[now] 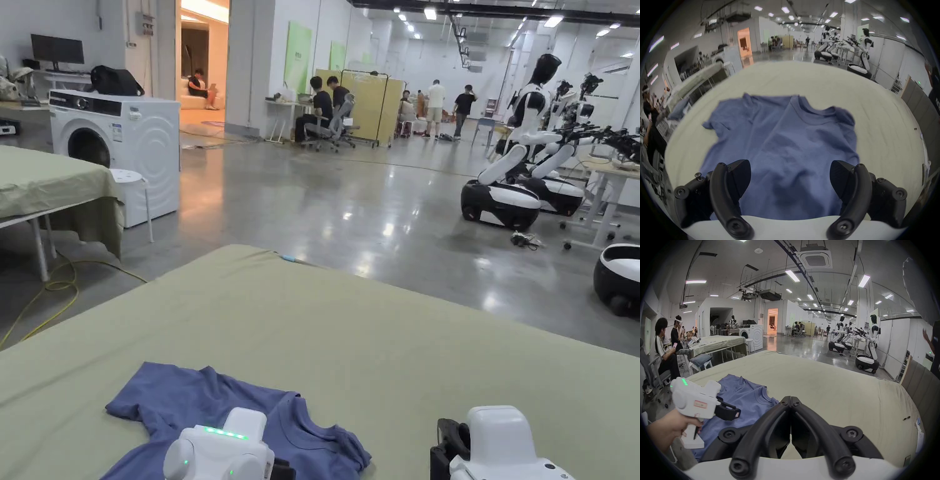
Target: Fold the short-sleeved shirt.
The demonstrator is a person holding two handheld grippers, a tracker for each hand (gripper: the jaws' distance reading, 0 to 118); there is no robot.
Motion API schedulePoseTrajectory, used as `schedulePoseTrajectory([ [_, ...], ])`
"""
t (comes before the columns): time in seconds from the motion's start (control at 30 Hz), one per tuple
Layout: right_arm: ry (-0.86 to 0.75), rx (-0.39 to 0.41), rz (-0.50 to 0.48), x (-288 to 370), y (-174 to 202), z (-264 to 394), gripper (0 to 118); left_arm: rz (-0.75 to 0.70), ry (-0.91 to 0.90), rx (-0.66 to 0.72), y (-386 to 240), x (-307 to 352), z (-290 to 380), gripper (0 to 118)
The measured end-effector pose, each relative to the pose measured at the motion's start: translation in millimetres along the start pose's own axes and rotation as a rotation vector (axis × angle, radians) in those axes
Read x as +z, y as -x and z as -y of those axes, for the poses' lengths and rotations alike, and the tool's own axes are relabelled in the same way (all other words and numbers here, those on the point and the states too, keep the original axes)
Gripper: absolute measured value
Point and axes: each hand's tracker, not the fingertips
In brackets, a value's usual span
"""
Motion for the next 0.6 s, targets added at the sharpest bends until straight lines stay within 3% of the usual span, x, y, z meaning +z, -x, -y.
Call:
schedulePoseTrajectory([
  [0.07,0.012,0.006,0.003,-5.3,-1.7,3.3,1,-0.007,0.057,0.009,2.6,-20.0,7.3,99],
  [0.13,0.030,-0.006,-0.003,-9.8,-6.7,6.1,1,-0.027,0.077,-0.068,-5.6,-37.9,21.5,98],
  [0.2,0.042,-0.021,-0.003,-10.3,-12.3,7.7,1,-0.044,0.020,-0.097,-0.2,-41.6,19.5,97],
  [0.23,0.044,-0.022,0.001,-9.8,-14.7,8.6,1,-0.031,0.006,-0.039,4.2,-34.2,17.0,88],
  [0.27,0.044,-0.022,0.006,-9.1,-16.9,9.4,1,-0.035,-0.052,-0.003,8.1,-27.7,16.4,59],
  [0.3,0.044,-0.024,0.010,-7.8,-19.5,9.8,1,-0.023,-0.099,0.021,18.4,-28.9,15.1,13],
  [0.4,0.036,-0.053,0.005,1.9,-31.4,11.7,1,0.035,-0.040,0.057,24.3,-24.7,20.9,7],
  [0.6,0.024,-0.086,0.065,25.6,-65.9,16.3,1,0.116,-0.144,-0.006,-28.2,-0.3,-0.3,7],
])
